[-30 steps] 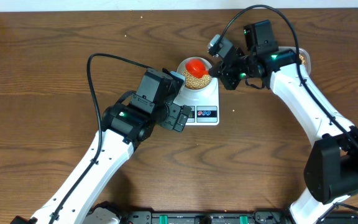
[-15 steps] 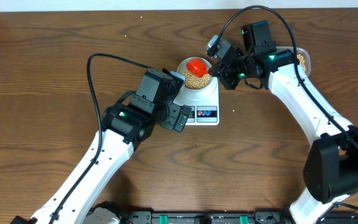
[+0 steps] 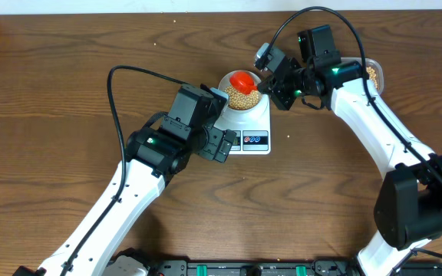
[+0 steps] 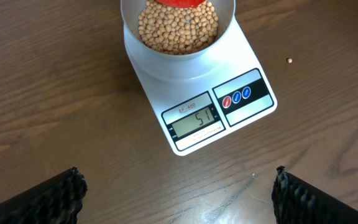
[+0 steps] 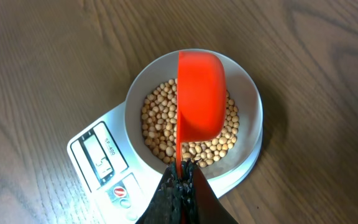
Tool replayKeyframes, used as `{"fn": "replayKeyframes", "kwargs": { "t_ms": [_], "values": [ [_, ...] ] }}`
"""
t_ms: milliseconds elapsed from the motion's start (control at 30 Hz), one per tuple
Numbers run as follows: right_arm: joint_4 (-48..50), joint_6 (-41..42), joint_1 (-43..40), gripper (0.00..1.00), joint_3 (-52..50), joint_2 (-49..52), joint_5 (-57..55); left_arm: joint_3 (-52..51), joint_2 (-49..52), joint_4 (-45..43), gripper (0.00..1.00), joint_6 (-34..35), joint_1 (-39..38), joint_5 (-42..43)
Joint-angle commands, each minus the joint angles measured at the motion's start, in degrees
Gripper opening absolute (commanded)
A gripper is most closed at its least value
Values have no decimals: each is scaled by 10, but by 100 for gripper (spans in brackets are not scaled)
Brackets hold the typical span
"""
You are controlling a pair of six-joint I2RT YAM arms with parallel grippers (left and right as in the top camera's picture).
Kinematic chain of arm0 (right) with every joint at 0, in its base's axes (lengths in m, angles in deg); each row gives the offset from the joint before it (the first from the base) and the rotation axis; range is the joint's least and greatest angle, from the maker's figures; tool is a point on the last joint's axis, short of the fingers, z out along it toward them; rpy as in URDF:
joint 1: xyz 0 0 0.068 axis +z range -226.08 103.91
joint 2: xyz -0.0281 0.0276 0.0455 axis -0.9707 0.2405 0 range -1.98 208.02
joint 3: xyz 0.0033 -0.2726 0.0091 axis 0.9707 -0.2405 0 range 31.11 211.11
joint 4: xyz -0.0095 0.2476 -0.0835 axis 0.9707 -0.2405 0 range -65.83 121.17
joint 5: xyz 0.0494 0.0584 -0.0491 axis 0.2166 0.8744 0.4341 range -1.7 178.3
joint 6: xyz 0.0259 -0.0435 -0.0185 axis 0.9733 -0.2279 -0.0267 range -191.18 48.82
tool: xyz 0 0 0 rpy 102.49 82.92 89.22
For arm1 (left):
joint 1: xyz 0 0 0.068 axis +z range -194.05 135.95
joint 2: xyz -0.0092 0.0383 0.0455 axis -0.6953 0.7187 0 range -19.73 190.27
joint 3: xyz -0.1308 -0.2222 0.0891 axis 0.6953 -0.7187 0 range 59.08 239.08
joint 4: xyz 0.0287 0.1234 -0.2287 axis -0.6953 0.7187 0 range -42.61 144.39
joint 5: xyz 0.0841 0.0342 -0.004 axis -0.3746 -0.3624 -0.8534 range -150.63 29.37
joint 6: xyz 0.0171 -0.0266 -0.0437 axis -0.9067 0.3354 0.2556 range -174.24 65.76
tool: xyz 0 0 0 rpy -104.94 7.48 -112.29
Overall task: Scoop item into bowl and weigh 50g on scale
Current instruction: 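Tilt the scoop to pour soybeans into the bowl with the right gripper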
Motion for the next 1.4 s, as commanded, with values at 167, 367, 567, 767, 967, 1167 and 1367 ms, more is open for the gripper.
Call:
{"fn": "replayKeyframes", "kwargs": {
  "t_ms": [167,367,567,767,967,1167,1367],
  "values": [
    [2,-6,6,1,-2,19,4,0,4,1,98,1,2,-7],
    [7,-6,6,1,-2,22,4,0,4,1,98,1,2,-7],
    [11,-6,6,1,-2,31,4,0,4,1,98,1,2,-7],
    [20,-6,6,1,-2,31,4,0,4,1,98,1,2,-7],
    [21,-7,6,1,-2,31,4,0,4,1,98,1,2,-7],
    [21,-17,6,1,-2,32,0,0,4,1,98,1,2,-7],
    [21,-21,6,1,-2,33,-3,0,4,1,98,1,2,-7]
  ]
}}
